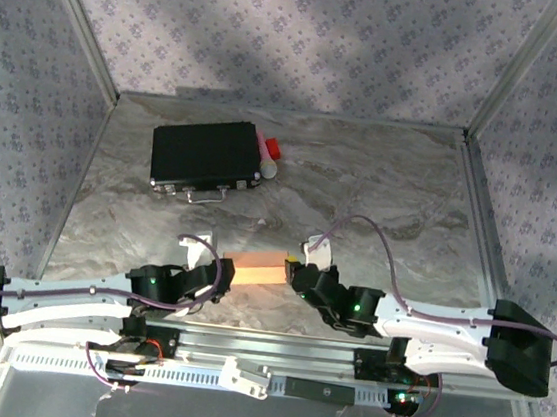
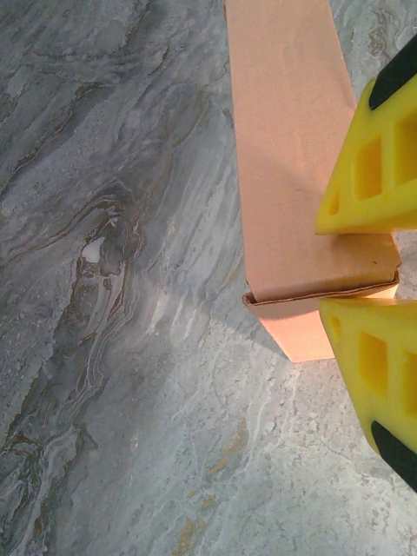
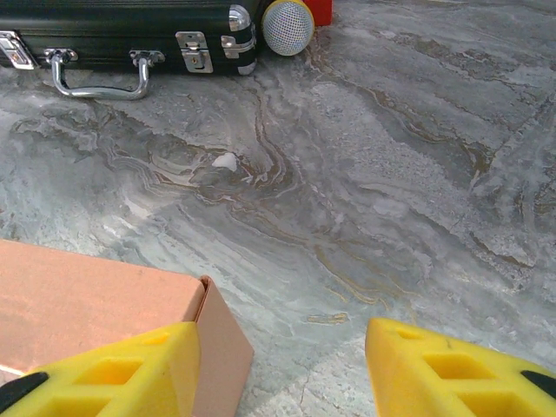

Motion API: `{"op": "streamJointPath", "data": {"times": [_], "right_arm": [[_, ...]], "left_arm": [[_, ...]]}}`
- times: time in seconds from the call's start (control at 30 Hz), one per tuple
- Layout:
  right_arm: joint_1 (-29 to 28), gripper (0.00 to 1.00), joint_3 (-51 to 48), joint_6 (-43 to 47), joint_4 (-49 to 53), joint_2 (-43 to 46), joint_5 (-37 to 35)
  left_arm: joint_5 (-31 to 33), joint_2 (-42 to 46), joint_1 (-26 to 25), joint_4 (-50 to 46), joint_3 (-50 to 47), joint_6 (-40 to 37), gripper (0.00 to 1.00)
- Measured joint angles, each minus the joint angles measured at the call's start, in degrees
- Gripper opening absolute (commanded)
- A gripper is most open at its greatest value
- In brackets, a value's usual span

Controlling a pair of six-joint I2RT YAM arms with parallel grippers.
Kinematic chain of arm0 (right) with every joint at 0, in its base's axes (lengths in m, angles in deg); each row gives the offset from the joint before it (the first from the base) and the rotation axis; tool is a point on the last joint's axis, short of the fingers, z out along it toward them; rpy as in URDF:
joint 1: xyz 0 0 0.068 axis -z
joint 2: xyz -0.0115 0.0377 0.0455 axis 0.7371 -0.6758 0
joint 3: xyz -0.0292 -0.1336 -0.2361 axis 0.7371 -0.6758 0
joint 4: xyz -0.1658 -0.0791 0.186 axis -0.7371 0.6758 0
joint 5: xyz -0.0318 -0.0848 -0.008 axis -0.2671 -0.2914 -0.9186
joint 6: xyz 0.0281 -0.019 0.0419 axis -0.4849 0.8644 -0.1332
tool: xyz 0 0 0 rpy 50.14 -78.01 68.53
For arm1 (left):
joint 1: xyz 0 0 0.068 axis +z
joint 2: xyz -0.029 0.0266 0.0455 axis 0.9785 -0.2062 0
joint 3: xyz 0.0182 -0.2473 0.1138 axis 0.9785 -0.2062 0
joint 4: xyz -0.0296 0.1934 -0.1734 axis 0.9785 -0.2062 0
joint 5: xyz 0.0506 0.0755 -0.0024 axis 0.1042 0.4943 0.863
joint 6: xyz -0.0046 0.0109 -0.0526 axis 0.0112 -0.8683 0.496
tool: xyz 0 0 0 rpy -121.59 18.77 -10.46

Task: Fold the paper box

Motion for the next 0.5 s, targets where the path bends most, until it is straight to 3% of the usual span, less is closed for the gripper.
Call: {"op": "streamJointPath", "data": {"times": [0.37,0.5], "right_arm": [[-1.1,0.52,0.9,-6.0,3.9,-6.5,-2.6],[-1.1,0.61,1.0,-7.9,7.5,-5.9,-2.7]], "left_arm": [[0.9,-0.4,0.0,-0.2,0.3,0.0,0.23],[1.0,-0.4,0.0,-0.2,0.3,0.0,0.23]]}}
